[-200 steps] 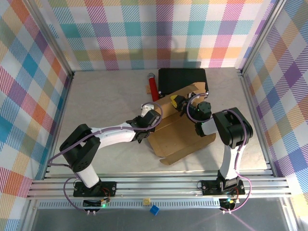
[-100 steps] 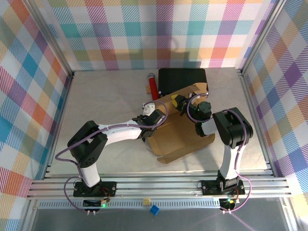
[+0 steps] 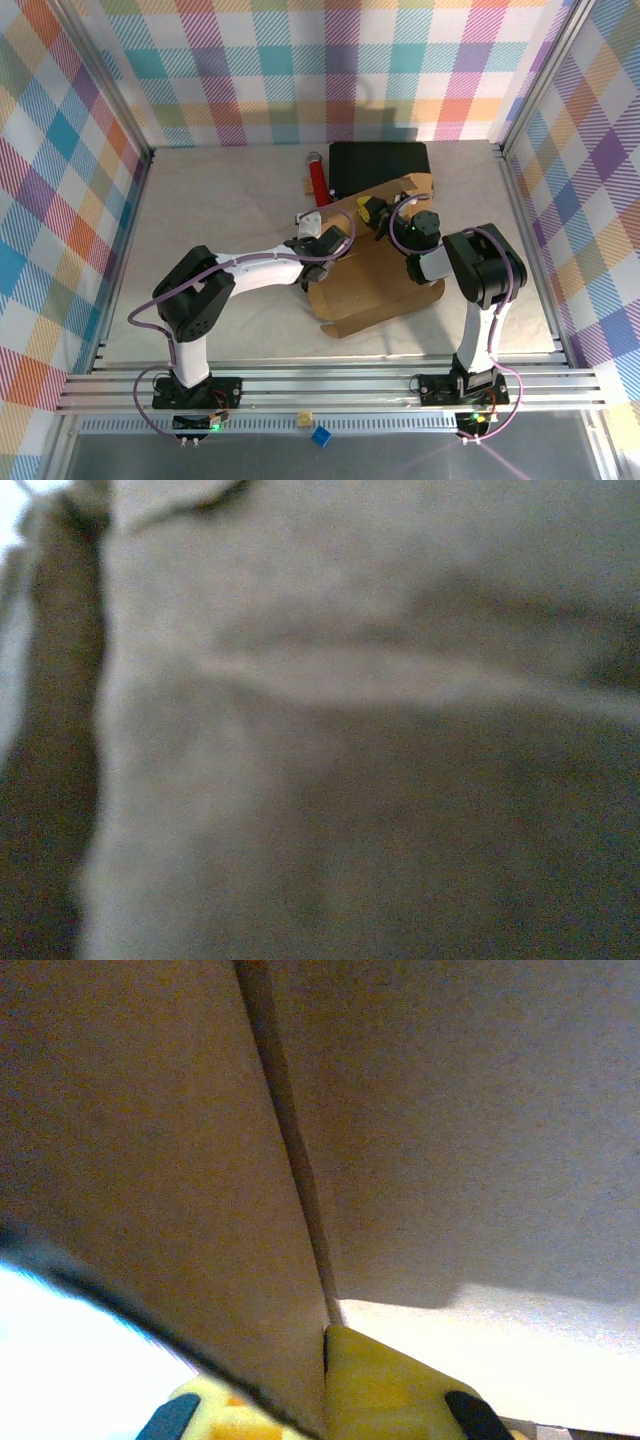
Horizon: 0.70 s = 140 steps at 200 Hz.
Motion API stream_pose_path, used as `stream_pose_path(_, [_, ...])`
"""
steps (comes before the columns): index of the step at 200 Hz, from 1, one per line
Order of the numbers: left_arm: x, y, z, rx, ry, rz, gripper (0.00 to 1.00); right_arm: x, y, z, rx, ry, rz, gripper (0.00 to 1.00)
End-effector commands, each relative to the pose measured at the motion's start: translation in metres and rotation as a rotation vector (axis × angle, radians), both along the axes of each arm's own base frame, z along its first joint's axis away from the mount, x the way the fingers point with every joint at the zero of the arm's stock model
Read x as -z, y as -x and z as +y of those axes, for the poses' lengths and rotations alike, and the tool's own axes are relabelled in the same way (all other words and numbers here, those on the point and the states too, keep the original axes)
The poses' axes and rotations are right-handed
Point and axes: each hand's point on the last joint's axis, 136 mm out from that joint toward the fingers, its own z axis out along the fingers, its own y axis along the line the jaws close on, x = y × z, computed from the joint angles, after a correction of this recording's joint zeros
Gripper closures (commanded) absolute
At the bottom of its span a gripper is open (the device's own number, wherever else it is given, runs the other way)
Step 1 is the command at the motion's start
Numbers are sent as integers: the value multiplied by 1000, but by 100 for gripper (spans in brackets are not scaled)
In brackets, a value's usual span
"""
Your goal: Fold the paper box
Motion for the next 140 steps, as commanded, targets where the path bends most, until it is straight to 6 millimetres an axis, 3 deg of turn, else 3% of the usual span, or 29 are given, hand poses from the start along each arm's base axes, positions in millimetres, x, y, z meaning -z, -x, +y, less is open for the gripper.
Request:
stream_pose_path(1, [25,10,21,-19,-135,95,100,16,14,10,-94,18,69,100])
stream_pose_path(19, [28,9,17,-2,-132,103,81,16,13,11,-96,16,70,100])
stream_pose_path(36, [28,6,13,13,-132,104,70,13,12,12,-96,14,67,100])
stream_pose_path(66, [30,-2,10,25,-126,100,63,12,11,12,-100,12,68,100])
stream_pose_path(110, [34,-11,17,-1,-125,93,77,12,8,10,-87,5,77,100])
stream_pose_path(140, [38,-14,22,-33,-142,93,100,8,4,9,-72,-11,79,100])
